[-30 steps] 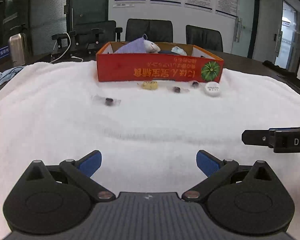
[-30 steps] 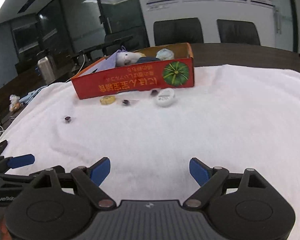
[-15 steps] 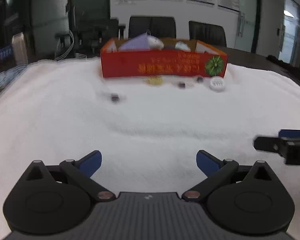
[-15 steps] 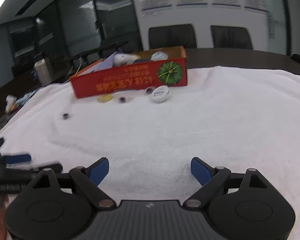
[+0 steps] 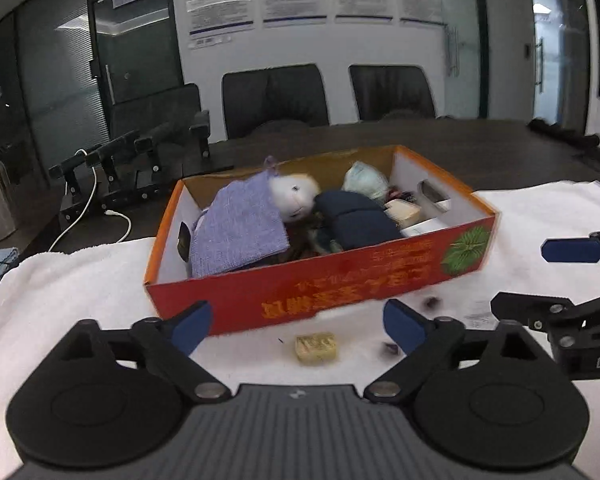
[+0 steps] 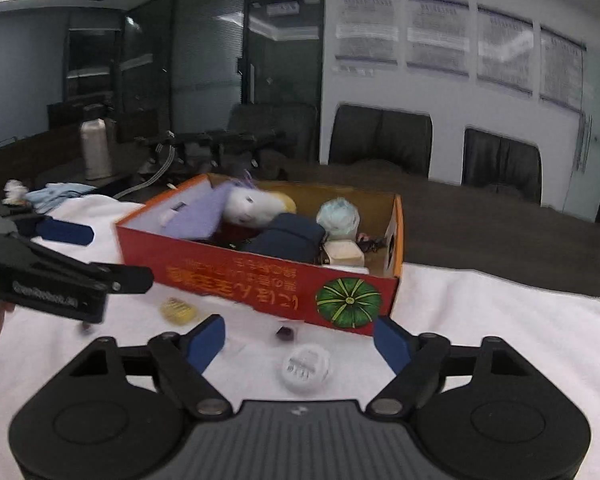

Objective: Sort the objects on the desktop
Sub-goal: 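Move both tools back to the remaining items, then grasp the gold brass tag with left tool while right grasps white round device, then lower brass tag into box with left tool while right drops round device in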

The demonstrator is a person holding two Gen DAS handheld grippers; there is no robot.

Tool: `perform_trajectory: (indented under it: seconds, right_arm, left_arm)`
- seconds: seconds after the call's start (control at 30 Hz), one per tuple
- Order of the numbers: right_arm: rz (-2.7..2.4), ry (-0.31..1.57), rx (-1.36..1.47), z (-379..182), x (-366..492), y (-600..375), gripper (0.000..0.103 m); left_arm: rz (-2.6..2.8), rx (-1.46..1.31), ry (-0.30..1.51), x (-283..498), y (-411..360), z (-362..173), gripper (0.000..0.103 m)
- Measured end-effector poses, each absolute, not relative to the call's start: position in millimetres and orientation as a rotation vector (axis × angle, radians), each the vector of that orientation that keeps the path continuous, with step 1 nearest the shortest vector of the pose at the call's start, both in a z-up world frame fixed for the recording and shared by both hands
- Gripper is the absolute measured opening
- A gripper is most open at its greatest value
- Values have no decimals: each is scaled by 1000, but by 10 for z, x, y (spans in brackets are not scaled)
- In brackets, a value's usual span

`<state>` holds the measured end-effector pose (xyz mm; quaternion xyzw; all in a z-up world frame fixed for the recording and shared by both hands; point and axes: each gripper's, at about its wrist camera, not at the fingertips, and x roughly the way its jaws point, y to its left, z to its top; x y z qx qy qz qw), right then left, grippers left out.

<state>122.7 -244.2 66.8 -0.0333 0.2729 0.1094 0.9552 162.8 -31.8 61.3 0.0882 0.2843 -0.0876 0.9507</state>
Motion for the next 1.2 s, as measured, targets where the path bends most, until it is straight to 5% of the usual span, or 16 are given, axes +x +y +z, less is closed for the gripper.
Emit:
perform_trajectory:
  seconds: [0.2, 0.37, 0.5, 0.53, 0.6, 0.83, 1.2]
  right_arm:
    - [175, 619, -53, 199, 1509, -2477, 71]
    - [173, 632, -111, 74, 1501, -2398, 59]
    - [191, 626, -131, 69, 1486, -2353, 38]
    - [184, 622, -127, 75, 1469, -2364, 38]
    - [169, 614, -104, 96, 1445, -2416, 38]
    - [158, 540, -57, 207, 1361, -2521, 37]
    - [197, 343, -57, 777, 1033, -2491, 37]
  left_arm:
    - [-179, 91, 651, 1890, -215, 301, 78]
    - [-176, 80, 674, 1922, -218, 98, 77]
    - [-192, 92, 664, 1954, -276, -12, 53]
    - [-204, 91, 660, 1938, -278, -7, 40]
    - [-206, 75, 665, 1906, -275, 20, 31]
    - [-174, 48, 625, 1787, -207, 148, 30]
    - [-218, 14, 363, 1191, -142, 1042, 30]
